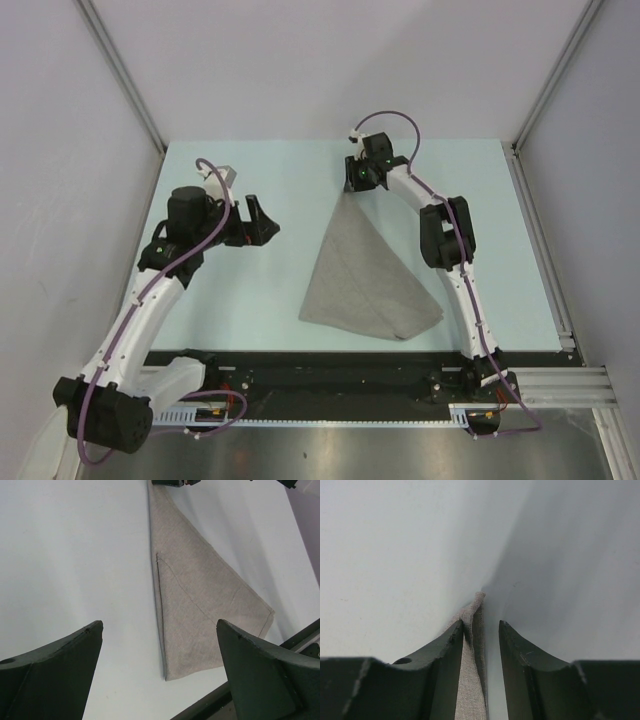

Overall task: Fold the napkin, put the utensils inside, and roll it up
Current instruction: Fold the napkin

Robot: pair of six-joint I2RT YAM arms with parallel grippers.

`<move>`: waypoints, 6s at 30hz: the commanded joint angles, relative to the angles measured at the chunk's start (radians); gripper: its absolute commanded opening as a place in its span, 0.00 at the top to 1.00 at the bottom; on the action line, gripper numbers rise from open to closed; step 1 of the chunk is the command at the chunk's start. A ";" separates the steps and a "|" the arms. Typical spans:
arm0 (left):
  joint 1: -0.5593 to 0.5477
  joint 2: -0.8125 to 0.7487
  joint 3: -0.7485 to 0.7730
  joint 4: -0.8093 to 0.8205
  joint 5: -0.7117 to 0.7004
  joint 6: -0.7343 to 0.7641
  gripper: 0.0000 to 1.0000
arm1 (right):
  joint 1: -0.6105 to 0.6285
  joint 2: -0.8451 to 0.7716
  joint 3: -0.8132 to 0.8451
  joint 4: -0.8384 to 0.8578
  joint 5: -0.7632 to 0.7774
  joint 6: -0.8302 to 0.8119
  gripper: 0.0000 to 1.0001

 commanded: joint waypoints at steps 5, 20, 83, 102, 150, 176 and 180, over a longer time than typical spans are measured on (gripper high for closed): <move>0.021 0.024 -0.028 0.076 -0.001 0.043 0.00 | 0.036 0.055 0.041 -0.015 -0.006 -0.027 0.64; 0.039 0.034 -0.064 0.070 -0.028 0.066 0.00 | 0.044 0.036 0.018 0.048 0.024 0.038 1.00; 0.105 0.036 -0.093 0.090 0.084 0.029 0.00 | 0.636 -0.890 -1.245 0.452 0.310 0.409 1.00; 0.108 0.043 -0.096 0.092 0.084 0.029 0.00 | 0.706 -0.919 -1.234 0.364 0.266 0.349 0.57; -0.214 0.809 -0.170 0.833 0.258 -0.336 0.67 | -0.007 -1.674 -1.691 0.054 0.142 0.521 0.20; -0.040 0.298 -0.654 0.972 -0.251 -0.580 1.00 | 0.094 -1.392 -1.651 0.215 0.182 0.582 0.23; -0.040 0.238 -0.673 0.916 -0.270 -0.557 1.00 | 0.097 -1.337 -1.654 0.309 0.140 0.604 0.25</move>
